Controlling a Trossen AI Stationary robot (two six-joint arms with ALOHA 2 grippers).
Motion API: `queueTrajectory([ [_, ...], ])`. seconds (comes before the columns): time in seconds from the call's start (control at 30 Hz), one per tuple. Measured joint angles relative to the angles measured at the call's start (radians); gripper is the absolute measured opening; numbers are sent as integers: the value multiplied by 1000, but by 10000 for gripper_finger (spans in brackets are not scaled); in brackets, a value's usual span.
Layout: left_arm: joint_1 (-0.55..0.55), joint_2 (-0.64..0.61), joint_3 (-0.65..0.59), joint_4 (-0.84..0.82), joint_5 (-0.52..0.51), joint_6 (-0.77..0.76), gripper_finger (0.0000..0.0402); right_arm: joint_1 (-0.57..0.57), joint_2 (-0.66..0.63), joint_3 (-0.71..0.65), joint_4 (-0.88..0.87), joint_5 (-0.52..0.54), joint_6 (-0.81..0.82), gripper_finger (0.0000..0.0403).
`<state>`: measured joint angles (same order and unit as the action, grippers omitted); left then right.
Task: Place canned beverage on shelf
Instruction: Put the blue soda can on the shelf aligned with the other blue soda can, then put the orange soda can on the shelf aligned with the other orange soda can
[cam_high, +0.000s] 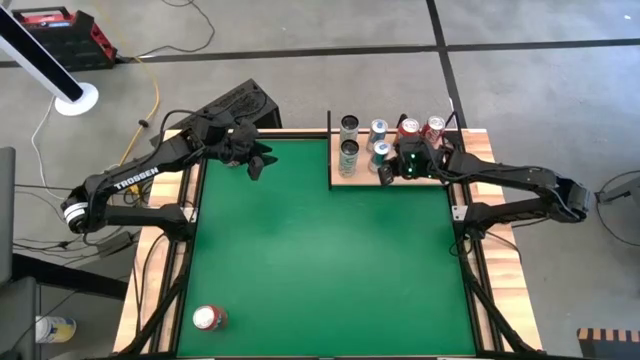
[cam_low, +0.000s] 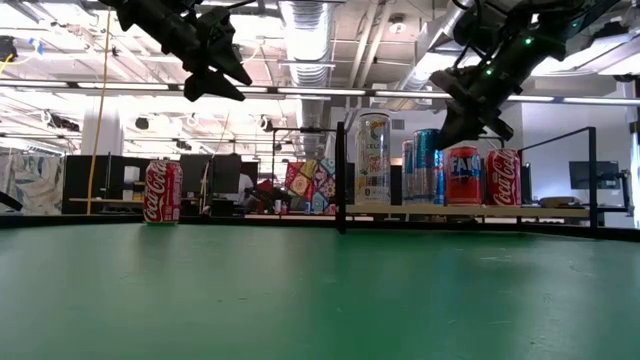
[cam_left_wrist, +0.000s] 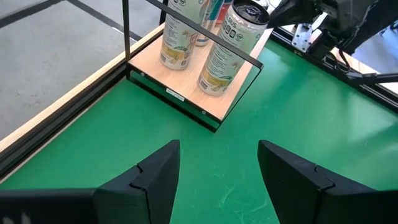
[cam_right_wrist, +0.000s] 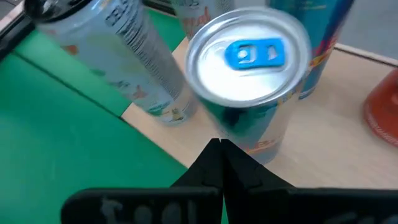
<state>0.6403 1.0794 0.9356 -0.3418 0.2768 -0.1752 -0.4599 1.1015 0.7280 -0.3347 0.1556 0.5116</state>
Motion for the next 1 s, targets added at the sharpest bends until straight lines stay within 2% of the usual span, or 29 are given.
queueTrajectory([
  [0.2,0,0,0,-9,0,-7,201,29,0,0,-5,3,12,20],
  [0.4,0,0,0,-8,0,-10,201,8,0,0,30,32,19,20],
  [0.67,0,0,0,-14,1,-18,201,30,-47,0,-6,-135,39,20],
  [0.87,0,0,0,-15,-4,-19,201,99,-152,0,-18,-150,83,21],
  [1.0,12,5,59,-162,-140,5,201,150,-216,0,13,-125,111,21],
])
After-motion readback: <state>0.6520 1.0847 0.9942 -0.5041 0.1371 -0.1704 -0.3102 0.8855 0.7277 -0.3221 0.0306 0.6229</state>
